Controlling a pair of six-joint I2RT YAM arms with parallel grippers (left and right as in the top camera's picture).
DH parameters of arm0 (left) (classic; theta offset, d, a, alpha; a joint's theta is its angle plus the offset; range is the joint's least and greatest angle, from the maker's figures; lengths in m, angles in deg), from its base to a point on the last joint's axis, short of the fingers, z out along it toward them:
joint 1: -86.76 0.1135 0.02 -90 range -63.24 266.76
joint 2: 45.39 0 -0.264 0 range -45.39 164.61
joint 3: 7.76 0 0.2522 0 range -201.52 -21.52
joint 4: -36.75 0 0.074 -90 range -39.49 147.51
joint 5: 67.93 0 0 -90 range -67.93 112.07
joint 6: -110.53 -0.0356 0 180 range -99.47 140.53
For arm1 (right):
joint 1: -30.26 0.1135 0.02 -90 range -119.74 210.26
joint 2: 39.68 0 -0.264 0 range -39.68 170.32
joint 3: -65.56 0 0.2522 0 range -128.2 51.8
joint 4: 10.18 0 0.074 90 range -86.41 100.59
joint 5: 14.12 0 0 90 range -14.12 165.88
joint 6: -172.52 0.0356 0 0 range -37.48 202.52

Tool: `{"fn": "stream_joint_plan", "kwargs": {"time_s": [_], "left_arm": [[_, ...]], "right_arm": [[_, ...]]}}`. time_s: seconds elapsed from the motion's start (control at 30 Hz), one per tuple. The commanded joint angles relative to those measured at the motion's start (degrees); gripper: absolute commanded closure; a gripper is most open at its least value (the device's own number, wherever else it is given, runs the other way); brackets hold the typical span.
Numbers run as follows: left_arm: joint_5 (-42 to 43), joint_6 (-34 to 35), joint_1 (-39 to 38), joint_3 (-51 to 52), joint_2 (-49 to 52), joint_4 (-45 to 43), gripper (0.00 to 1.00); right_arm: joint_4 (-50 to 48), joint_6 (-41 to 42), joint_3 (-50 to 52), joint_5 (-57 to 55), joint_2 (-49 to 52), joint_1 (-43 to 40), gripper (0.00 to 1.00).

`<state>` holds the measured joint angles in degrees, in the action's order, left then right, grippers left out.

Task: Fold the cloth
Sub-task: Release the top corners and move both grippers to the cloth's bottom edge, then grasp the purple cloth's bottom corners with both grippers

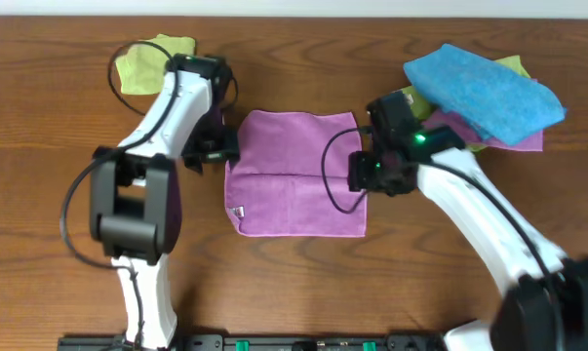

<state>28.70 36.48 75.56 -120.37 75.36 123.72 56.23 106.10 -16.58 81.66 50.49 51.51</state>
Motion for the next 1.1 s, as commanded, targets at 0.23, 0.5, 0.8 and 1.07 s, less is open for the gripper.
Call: {"fn": "stream_joint_plan", "kwargs": {"time_s": [0.23,0.5,0.8,1.07], "left_arm": [[0.52,-1.20,-1.09,4.11,-11.89,6.32,0.35],[6.36,-3.10,-2.21,18.80,-14.56,-2.12,0.34],[11.47,-1.99,-4.87,34.62,-18.67,-19.85,0.34],[10.78,2.27,-5.49,35.39,-18.67,-20.55,0.35]], "right_arm": [[-8.48,8.07,15.52,3.02,-2.58,3.76,0.37],[-18.53,10.67,22.60,4.15,-3.74,3.80,0.36],[-20.55,10.05,22.84,3.45,-3.80,3.78,0.36],[-21.09,10.08,24.96,1.88,-3.80,3.56,0.36]]}}
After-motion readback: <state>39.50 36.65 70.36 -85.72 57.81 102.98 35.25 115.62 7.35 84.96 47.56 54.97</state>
